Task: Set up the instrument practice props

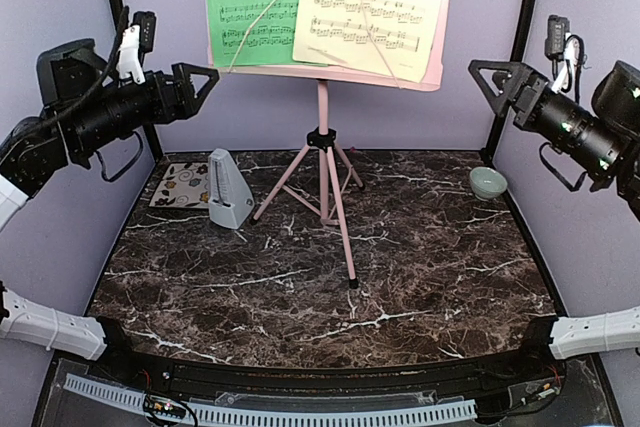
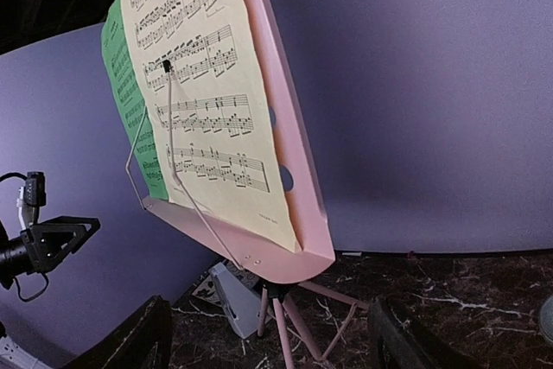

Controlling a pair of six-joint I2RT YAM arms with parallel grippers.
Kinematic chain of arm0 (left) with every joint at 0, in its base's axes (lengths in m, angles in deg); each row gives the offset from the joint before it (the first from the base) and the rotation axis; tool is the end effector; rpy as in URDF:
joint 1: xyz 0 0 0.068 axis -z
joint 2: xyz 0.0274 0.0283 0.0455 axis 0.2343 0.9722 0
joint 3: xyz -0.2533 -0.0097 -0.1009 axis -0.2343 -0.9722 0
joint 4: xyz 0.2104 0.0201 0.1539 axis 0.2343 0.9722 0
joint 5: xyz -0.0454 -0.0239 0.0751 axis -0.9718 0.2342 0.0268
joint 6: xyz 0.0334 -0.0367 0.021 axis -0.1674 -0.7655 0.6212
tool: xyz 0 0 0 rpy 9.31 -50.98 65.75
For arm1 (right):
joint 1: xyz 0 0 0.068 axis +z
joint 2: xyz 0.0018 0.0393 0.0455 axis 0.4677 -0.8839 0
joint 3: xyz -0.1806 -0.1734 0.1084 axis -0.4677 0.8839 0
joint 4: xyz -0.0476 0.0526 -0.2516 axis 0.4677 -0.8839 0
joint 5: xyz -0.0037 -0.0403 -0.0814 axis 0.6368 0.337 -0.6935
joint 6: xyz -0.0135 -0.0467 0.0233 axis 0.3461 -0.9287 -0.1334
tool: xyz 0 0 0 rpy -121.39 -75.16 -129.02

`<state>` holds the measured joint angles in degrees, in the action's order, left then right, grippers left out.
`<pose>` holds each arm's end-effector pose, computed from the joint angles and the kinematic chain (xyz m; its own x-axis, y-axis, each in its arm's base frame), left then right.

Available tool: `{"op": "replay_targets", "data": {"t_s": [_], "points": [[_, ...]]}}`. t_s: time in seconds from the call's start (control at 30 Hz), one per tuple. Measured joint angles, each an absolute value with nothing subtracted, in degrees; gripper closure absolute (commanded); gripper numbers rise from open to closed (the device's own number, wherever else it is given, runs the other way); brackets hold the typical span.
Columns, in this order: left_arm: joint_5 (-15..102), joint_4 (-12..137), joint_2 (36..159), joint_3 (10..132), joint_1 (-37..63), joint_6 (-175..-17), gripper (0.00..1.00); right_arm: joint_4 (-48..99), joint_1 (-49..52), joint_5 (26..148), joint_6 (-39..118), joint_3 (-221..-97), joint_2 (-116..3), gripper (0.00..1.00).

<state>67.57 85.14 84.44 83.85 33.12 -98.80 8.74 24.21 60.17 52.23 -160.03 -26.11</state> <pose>0.1482 -0.1426 0.5036 -0.0945 -0.2461 -0.9646 0.5027 0.8246 -0.2596 0.1021 0.1121 0.4951 -0.0930 0.3907 -0.9158 -0.5460 0.7491 0.3751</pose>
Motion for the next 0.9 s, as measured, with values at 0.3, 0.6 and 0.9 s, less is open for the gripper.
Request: {"op": "replay_targets", "data": {"t_s": [0.3,0.6,0.9], "points": [[66.9,95.2,86.4,72.7,22.1,-108.8,0.01,2.2,24.2,58.1,61.4,-148.0,-20.8,0.21],[54.9,92.1,99.0,69.1,6.6,-101.6,0.01,3.2,24.2,56.9,64.9,-141.7,-23.9,0.18],[46.2,86.1,110.4,73.3,1.7,-88.8,0.01,6.5,24.2,59.4,64.9,-142.2,-32.3,0.17]]}}
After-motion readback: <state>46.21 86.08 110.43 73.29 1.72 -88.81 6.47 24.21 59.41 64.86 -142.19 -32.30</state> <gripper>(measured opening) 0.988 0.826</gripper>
